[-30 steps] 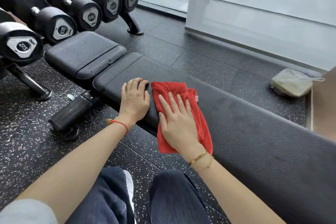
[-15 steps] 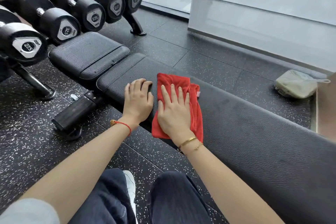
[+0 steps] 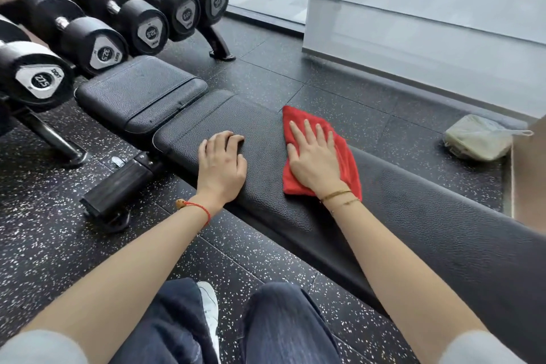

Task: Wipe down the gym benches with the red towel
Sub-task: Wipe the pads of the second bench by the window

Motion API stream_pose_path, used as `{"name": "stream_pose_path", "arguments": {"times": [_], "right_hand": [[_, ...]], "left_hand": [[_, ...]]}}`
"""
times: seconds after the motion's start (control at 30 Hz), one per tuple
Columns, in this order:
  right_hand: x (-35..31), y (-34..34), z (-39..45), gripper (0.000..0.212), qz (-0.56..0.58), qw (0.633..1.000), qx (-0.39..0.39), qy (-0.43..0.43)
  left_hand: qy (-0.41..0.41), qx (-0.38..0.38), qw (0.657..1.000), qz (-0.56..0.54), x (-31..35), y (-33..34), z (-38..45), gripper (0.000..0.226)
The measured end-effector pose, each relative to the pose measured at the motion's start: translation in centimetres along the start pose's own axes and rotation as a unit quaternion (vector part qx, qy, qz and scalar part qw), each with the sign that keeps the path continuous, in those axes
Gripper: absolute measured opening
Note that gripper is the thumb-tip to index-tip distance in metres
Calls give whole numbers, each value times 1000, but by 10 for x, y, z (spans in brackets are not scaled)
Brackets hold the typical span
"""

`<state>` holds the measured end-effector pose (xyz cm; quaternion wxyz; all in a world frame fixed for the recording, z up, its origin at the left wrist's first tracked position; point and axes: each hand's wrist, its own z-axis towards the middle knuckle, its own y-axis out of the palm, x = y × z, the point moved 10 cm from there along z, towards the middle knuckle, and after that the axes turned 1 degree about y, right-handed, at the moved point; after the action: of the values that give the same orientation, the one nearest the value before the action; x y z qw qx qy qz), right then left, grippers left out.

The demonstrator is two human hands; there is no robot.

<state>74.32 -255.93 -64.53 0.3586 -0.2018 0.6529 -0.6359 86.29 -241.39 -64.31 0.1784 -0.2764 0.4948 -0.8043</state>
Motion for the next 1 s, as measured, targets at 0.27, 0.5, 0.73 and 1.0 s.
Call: {"name": "stream_pose_path", "arguments": {"times": [0.27,0.5,0.73,1.0], "right_hand": [[0,-3,-84,54,8,991,-10,-130],[93,-24,-49,54,-4,999,14,45],[1,-4,-33,55,-2,998,-11,-64],[31,-11,-110,53,16,991,-22,-129]], "left_hand": [[1,-5,1000,-7,0,-4,1,46],[-3,-4,1000,-10,2,-4,-2,47],[-3,-12,1000,3,1,-3,-1,46],[1,-15,1000,4,2,-3,-2,46]]}}
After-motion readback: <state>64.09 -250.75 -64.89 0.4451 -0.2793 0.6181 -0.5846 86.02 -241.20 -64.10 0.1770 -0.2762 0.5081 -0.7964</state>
